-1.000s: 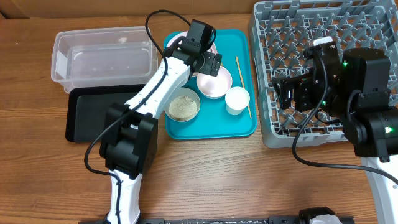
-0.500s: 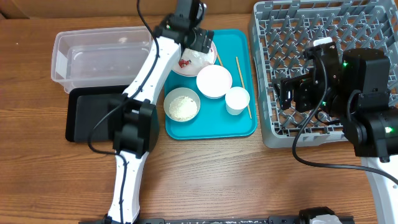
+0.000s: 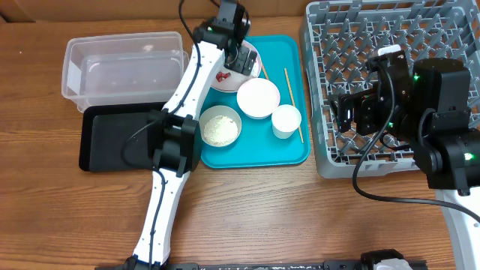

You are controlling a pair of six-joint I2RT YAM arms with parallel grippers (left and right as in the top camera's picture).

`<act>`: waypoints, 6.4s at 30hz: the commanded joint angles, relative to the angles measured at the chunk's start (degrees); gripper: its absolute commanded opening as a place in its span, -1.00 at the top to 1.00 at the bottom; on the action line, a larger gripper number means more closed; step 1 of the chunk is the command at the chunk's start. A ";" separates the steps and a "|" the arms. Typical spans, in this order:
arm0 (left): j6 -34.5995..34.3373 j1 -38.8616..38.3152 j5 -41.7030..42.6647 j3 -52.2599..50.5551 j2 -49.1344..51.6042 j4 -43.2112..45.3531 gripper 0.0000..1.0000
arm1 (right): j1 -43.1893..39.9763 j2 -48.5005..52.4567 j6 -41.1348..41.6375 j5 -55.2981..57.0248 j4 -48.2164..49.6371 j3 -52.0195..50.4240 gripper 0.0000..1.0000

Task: Sort waste into correct bins and load items into the dishwasher
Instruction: 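Grasp the crumpled tissue and wrapper with the left gripper, then carry the tissue to the clear bin and release it, then reach the left gripper to the rice bowl and grasp its rim, then carry the rice bowl over the black tray and tip rice out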

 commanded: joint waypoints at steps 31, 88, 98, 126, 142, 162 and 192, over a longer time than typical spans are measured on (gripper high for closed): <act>-2.40 0.44 3.82 11.15 -2.25 -9.86 0.92 | 0.13 -0.24 0.26 -0.48 -1.36 1.75 -1.00; -6.43 24.44 25.40 33.88 -13.16 -37.44 -0.87 | 0.13 -0.26 0.28 -4.92 0.13 1.77 -1.00; -6.95 23.21 35.19 29.79 -29.24 -38.66 -0.77 | 0.13 -1.51 2.21 -5.38 -0.48 1.77 -1.00; 0.50 -8.74 8.50 -50.45 -42.10 -8.07 -0.01 | -13.14 -3.67 14.75 5.57 -7.28 1.70 -1.00; -1.51 -9.70 4.83 -53.18 -31.87 -3.21 0.38 | -13.14 -2.08 14.78 5.55 -7.17 1.70 -1.00; -3.89 -9.77 4.66 -52.50 -30.08 -4.59 0.92 | -13.14 -1.79 14.78 5.55 -7.19 1.70 -1.00; 1.16 8.90 26.03 -26.47 -44.85 -36.94 0.92 | -13.14 -1.79 14.78 5.53 -7.19 1.70 -1.00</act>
